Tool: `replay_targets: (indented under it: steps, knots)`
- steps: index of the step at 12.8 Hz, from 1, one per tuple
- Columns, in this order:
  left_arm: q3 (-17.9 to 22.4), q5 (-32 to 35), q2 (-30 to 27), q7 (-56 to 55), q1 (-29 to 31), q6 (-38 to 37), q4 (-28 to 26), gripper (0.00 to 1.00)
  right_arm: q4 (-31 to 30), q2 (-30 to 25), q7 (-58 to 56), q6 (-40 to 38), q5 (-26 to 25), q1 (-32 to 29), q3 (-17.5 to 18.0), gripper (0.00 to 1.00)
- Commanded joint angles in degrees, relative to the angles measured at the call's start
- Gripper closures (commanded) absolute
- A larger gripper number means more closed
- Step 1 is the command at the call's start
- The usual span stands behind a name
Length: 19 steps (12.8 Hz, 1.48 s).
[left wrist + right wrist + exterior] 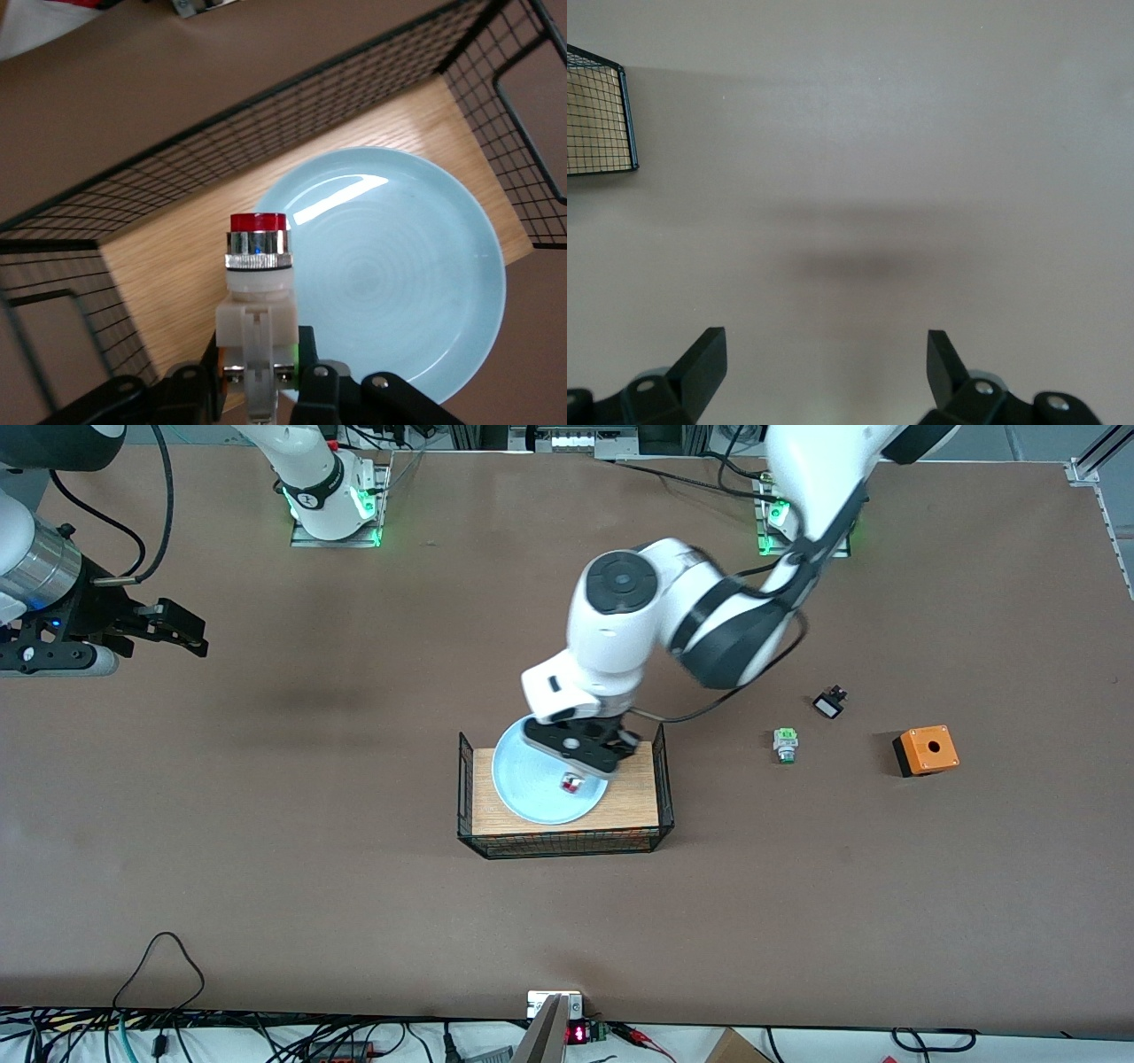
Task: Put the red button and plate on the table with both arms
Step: 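Grasp the red button on the plate with the left gripper, then carry the red button out with the left gripper while the right gripper reaches the plate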
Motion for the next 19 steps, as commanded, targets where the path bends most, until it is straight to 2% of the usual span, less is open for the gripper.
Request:
replay_targets:
  steps: [1, 6, 10, 15, 19]
  knots:
    - [-0.46, -1.42, -5.36, 0.42, 6.29, -7.31, -1.41, 0.77, -1.01, -0.98, -0.48, 0.49, -0.3, 0.01, 0.15, 0.0]
    - [-0.29, -2.92, -6.7, 2.26, 17.64, -14.27, -2.19, 0.76, -0.75, -1.07, -2.23, -0.03, -0.3, 1.58, 0.59, 0.0]
    - [-0.29, -2.92, -6.08, 12.01, 26.69, -14.46, -6.57, 0.77, -0.22, -1.6, -2.77, 0.41, -0.39, 13.43, 0.67, 0.0]
    - [-0.2, -2.92, -5.2, 22.21, 36.36, -3.23, -16.59, 0.78, -0.13, 1.21, -3.9, 3.21, -0.66, 27.86, 0.67, 0.0]
    - [-0.29, -2.92, -4.59, 28.37, 41.47, 8.45, -26.78, 0.78, -0.04, 7.27, -13.56, 12.86, -1.09, 35.24, 0.59, 0.0]
